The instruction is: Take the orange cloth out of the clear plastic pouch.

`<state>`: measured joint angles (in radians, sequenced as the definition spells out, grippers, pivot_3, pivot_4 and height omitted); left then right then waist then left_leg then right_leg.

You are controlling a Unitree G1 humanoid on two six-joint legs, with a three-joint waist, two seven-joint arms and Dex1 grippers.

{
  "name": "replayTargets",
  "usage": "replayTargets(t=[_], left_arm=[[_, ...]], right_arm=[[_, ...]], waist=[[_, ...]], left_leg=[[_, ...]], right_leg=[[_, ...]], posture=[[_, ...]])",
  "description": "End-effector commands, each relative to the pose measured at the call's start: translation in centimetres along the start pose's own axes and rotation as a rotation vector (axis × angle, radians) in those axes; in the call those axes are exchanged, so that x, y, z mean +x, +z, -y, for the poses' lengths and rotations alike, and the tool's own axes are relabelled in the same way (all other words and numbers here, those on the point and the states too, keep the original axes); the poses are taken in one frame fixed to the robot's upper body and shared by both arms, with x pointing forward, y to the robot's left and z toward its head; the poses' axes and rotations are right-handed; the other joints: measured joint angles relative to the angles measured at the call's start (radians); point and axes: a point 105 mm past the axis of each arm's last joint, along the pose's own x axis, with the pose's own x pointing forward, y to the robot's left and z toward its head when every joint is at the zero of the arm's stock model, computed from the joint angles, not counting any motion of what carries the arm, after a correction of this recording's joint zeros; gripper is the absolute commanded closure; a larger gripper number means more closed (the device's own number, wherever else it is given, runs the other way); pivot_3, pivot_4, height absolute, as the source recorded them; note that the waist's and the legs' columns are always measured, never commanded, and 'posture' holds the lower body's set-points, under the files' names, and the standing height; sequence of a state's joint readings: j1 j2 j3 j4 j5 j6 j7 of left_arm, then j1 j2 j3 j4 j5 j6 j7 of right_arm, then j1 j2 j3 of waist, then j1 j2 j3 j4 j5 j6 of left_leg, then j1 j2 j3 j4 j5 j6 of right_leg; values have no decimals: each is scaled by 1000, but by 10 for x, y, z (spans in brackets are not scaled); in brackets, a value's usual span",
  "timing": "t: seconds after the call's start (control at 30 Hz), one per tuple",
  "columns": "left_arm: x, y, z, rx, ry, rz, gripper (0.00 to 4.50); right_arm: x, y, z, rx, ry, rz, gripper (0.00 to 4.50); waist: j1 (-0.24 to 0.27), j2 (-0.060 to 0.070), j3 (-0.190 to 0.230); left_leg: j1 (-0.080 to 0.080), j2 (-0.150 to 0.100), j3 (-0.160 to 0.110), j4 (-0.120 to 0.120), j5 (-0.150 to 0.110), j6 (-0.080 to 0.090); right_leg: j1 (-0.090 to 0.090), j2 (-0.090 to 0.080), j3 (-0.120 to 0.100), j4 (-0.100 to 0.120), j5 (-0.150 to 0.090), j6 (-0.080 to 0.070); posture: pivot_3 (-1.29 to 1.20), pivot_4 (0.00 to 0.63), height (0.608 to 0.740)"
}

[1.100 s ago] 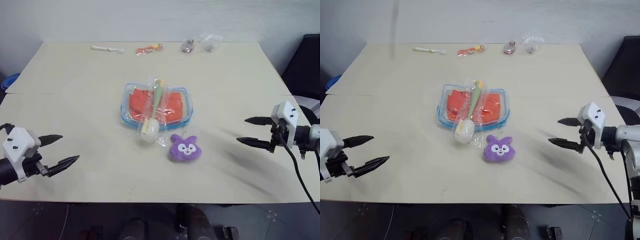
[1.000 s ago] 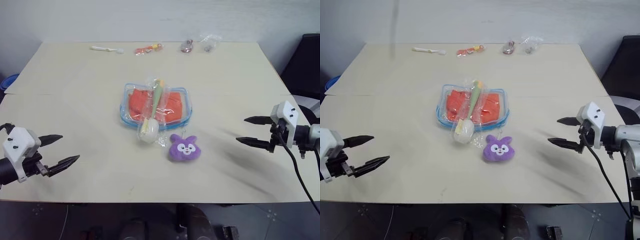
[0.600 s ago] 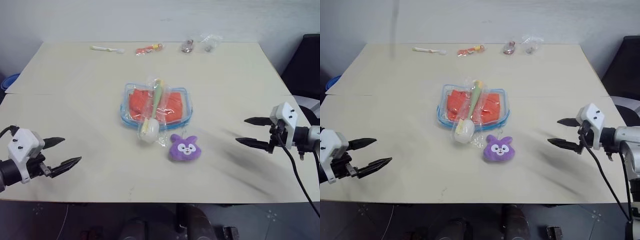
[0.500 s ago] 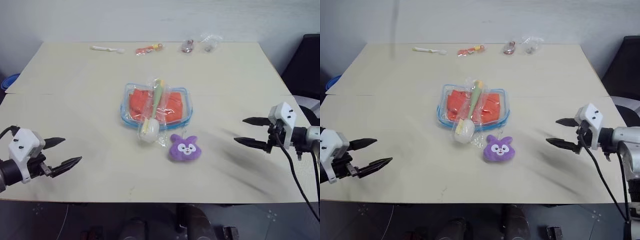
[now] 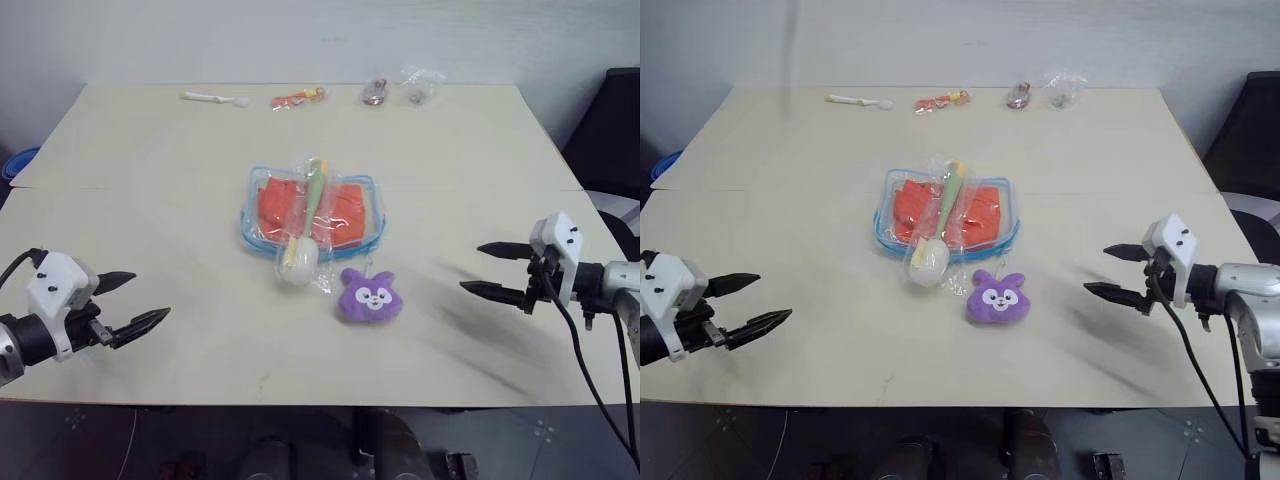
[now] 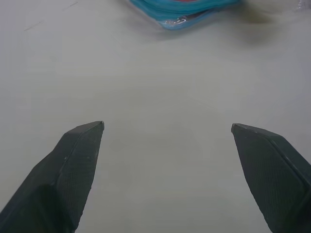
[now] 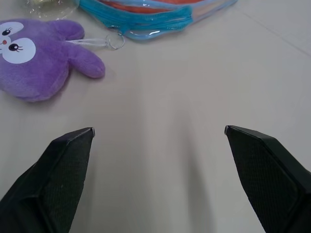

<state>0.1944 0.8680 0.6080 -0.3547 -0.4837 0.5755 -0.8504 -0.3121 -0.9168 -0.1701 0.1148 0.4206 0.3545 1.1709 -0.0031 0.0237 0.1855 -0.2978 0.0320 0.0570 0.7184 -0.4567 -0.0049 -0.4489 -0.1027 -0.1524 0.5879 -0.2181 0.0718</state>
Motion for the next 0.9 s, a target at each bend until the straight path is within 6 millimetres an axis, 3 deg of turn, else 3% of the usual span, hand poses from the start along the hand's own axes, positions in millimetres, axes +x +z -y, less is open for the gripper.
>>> replayTargets(t=[0.03, 0.17, 0.27, 0.5, 0.77, 0.9], left_arm=[[8, 31, -2, -37, 44, 108, 28], [29, 77, -11, -185, 97, 232, 28], [56, 115, -6, -281, 63, 250, 28], [123, 156, 12, -392, 12, 90, 28], [201, 178, 37, -395, -57, -22, 28], [231, 162, 54, -387, -99, -124, 28]], right_arm=[[-2, 25, -3, -49, -25, 82, 20], [8, 47, -31, -98, 28, 142, 20], [14, 63, -56, -126, 88, 198, 20], [20, 85, -86, -154, 137, 269, 20], [22, 89, -93, -165, 122, 288, 20], [23, 87, -96, -163, 112, 286, 20]], waist=[[5, 0, 0], [16, -1, 0], [27, -3, -1], [26, -6, 0], [27, -7, 0], [26, -7, 1]], left_leg=[[0, 0, 0, 0, 0, 0], [0, 0, -2, 2, 0, 0], [0, -1, -2, 2, 0, -1], [1, -4, -2, 3, 0, 0], [1, -3, 0, 3, 1, -2], [1, -3, 0, 2, 1, -2]], right_leg=[[0, 0, 0, 1, 0, 0], [1, 0, 2, 2, 0, 0], [1, 0, 2, 2, 1, 1], [3, 1, 3, 1, 2, 3], [3, 4, 4, 0, 2, 3], [3, 4, 4, -1, 2, 3]], posture=[[0, 150, 740], [0, 150, 740], [0, 150, 740], [0, 150, 740], [0, 150, 740], [0, 150, 740]])
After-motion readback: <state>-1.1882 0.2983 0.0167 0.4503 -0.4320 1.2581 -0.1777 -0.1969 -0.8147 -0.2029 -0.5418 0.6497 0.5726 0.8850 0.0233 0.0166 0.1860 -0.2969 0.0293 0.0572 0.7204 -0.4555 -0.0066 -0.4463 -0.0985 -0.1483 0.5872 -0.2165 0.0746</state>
